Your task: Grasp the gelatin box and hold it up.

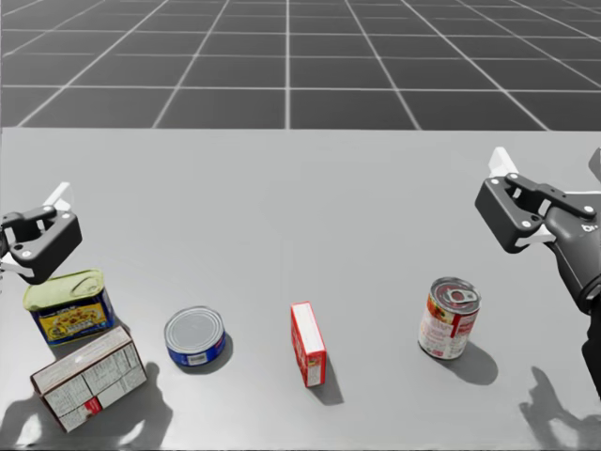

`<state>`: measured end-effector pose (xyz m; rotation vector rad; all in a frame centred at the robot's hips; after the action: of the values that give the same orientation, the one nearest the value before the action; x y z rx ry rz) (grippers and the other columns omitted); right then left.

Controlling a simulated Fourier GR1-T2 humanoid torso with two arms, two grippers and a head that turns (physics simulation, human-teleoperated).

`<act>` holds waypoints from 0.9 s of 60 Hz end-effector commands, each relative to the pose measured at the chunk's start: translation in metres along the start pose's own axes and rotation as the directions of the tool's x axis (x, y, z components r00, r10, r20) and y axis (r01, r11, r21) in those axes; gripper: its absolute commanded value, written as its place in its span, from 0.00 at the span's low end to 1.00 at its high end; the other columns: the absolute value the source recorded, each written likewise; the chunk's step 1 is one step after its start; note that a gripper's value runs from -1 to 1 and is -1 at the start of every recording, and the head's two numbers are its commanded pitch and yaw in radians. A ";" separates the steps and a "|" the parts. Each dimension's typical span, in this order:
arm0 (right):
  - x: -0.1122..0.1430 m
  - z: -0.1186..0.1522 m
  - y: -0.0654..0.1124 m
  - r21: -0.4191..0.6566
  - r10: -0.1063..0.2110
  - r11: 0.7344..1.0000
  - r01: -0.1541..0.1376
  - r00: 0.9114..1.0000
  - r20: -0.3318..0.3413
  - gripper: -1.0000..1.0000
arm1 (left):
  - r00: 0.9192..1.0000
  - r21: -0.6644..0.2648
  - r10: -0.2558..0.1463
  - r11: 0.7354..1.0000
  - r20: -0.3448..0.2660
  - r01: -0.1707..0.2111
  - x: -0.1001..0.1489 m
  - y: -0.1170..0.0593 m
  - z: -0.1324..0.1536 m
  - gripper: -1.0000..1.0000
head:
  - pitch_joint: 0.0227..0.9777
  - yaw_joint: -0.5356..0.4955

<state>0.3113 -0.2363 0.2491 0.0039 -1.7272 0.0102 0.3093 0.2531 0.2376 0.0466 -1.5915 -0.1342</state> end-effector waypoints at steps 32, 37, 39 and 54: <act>0.001 0.006 0.009 0.007 0.018 1.000 -0.018 0.999 -0.050 0.00 | 1.000 -0.001 -0.012 1.000 0.005 0.012 0.002 -0.004 -0.001 0.00 | 0.86 0.49; 0.007 0.017 0.017 0.021 0.019 1.000 -0.018 0.999 -0.042 0.00 | 1.000 -0.001 -0.010 1.000 0.005 0.010 0.002 -0.004 -0.001 0.00 | 0.85 0.49; 0.010 0.022 0.021 0.031 0.015 0.999 -0.013 0.999 -0.044 0.00 | 1.000 -0.002 -0.009 1.000 0.005 0.009 0.002 -0.004 -0.001 0.00 | 0.85 0.49; 0.023 0.064 0.055 0.175 0.031 0.984 -0.018 0.997 -0.073 0.00 | 1.000 0.001 -0.009 1.000 0.002 0.009 0.001 -0.003 0.000 0.00 | 0.85 0.48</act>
<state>0.2672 -0.2033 0.2601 0.0579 -1.6664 0.1176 0.3095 0.2492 0.2387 0.0534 -1.5953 -0.1422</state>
